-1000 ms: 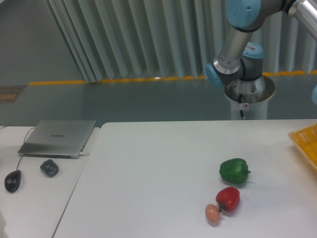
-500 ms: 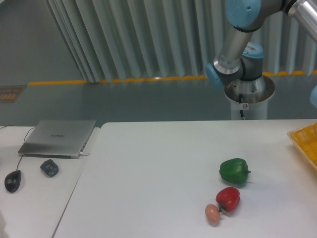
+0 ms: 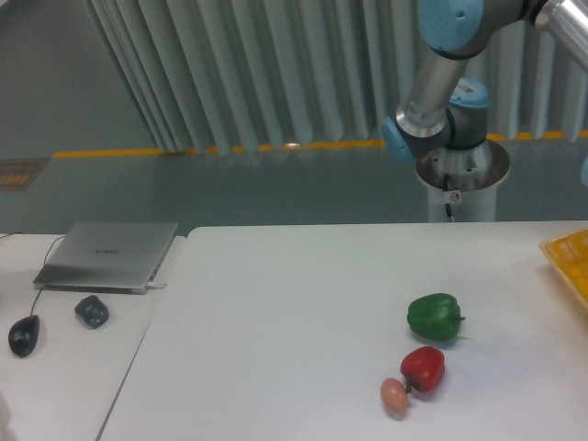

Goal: Place the triangular bread on the table

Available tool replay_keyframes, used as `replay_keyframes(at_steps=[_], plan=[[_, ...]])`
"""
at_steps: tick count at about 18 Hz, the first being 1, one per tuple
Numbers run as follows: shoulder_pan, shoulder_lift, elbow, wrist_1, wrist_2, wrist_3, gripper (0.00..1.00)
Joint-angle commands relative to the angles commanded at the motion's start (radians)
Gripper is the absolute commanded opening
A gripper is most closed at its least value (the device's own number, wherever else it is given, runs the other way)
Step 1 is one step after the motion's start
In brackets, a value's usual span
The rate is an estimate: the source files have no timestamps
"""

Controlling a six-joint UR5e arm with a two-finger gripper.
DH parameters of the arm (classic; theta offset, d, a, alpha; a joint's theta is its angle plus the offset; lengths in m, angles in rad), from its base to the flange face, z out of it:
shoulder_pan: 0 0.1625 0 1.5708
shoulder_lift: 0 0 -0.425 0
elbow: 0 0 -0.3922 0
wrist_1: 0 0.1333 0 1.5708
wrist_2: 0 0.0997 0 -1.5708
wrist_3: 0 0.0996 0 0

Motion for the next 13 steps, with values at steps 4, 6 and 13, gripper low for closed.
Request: replay_keyframes(at_steps=[4,6,13], plan=[[-0.008,0.009,0.065,-0.092,-0.072,-0.037,0.02],[-0.008,0.021,0.071,-0.101,-0.110,-0.058,0.02],[-0.026,0.063,0.111,-0.178,-0.474,-0.369,0.04]])
